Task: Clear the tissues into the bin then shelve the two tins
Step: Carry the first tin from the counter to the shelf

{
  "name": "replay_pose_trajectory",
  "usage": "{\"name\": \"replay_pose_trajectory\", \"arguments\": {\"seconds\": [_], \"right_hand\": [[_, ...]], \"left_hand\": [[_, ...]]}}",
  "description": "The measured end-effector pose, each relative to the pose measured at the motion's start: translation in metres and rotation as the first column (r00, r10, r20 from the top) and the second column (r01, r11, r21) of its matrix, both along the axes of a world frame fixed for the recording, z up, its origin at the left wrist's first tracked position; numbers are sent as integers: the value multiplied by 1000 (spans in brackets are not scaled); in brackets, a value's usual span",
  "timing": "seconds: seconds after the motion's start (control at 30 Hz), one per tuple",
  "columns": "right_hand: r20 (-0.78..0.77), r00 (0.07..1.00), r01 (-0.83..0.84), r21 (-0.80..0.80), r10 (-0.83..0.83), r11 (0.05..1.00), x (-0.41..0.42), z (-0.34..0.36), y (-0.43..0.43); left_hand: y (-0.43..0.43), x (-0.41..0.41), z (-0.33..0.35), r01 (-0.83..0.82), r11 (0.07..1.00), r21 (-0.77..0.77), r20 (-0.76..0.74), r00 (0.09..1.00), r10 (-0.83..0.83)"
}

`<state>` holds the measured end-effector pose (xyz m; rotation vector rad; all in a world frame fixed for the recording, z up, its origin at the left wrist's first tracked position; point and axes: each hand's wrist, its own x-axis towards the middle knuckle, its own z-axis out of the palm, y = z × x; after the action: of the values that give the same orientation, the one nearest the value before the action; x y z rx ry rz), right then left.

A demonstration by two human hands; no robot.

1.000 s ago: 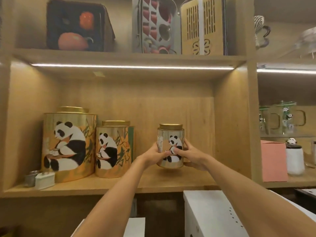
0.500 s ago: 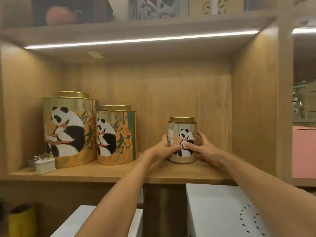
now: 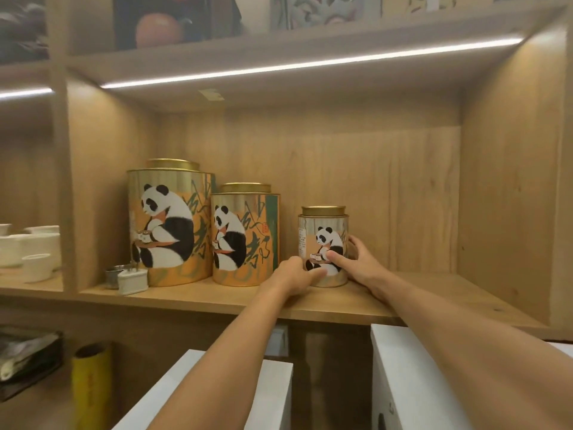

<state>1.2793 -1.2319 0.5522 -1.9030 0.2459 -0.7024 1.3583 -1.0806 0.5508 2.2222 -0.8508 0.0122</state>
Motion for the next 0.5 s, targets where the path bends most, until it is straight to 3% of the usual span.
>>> {"name": "replay_pose_trajectory", "arguments": {"seconds": [0.27, 0.5], "right_hand": [[21, 999, -40, -24, 41, 999, 24, -4, 22], [-6, 1000, -24, -58, 23, 998, 25, -6, 25]], "left_hand": [[12, -8, -24, -290, 953, -91, 378, 875, 302], [11, -3, -28, -298, 941, -159, 348, 875, 336]]}}
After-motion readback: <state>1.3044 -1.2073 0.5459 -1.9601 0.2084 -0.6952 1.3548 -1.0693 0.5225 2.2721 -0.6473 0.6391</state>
